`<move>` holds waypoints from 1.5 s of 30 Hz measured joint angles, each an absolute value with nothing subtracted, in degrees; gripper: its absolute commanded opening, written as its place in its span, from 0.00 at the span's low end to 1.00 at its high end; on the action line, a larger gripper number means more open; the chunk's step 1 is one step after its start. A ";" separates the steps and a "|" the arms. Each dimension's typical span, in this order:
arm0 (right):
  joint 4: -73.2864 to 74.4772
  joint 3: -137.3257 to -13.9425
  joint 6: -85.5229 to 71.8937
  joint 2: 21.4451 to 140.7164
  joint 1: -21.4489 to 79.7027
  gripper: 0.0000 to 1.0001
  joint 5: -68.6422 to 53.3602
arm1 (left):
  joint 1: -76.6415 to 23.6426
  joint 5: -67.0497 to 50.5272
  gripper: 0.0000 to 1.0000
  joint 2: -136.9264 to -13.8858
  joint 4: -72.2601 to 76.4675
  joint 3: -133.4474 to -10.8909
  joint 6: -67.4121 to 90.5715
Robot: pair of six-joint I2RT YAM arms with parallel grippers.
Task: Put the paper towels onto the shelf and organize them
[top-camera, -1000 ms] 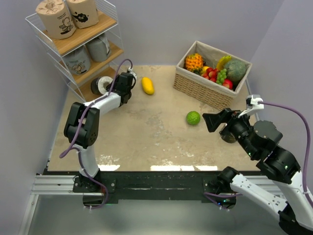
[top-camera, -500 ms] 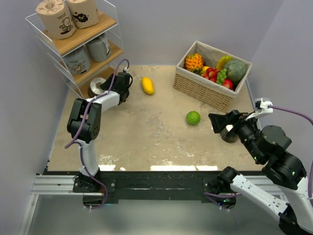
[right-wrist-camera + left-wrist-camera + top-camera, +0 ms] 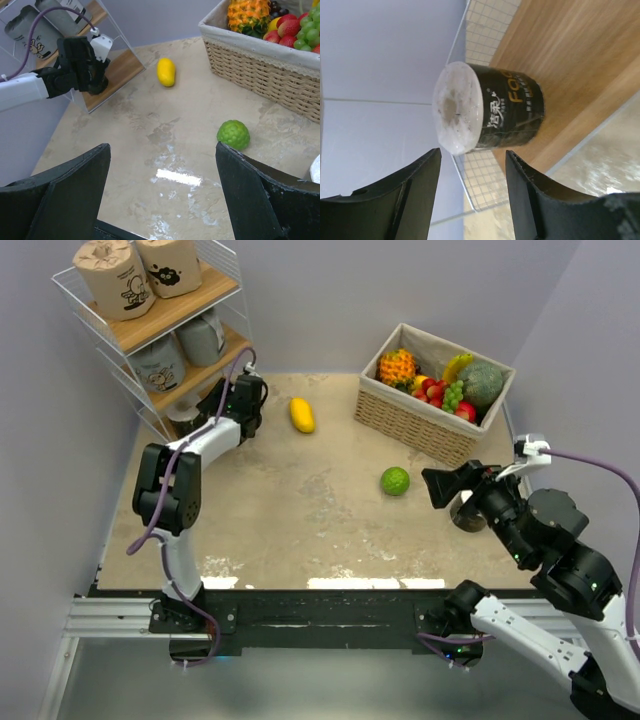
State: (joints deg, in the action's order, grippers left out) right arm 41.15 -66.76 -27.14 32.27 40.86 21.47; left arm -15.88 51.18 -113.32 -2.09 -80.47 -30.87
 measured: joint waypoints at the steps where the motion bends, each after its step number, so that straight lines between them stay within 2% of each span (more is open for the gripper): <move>1: 40.77 -66.61 -27.16 32.56 40.86 0.89 21.43 | -16.19 50.78 0.60 -112.97 -4.23 -81.41 -29.02; 8: 38.65 -64.38 -27.20 37.65 40.86 0.89 21.34 | -26.70 46.13 0.62 -104.66 -12.99 -84.01 -19.09; 13: 40.49 -64.36 -27.88 45.47 40.86 0.89 23.03 | -33.82 37.74 0.68 -95.53 -17.30 -82.08 -12.03; 19: 43.35 -64.49 -28.29 52.71 40.86 0.90 26.33 | -32.97 27.66 0.76 -79.33 -18.65 -70.85 -3.86; 24: 45.54 -66.61 -28.32 58.78 40.62 0.92 31.68 | -32.64 18.65 0.93 -68.60 -16.67 -60.75 1.56; 26: 47.13 -68.45 -28.34 62.67 39.55 0.92 33.87 | -32.64 14.46 0.96 -64.51 -15.73 -56.03 3.03; 29: 48.86 -70.52 -28.42 68.27 35.16 0.92 35.03 | -32.69 9.04 1.00 -59.35 -13.89 -49.95 5.04; 34: 51.22 -70.41 -28.84 72.62 24.93 0.90 34.76 | -32.71 3.64 1.00 -53.63 -11.99 -45.89 7.40; 45: 50.59 -64.99 -29.80 72.51 6.48 0.83 27.94 | -37.54 4.40 1.00 -48.21 -9.50 -45.84 8.86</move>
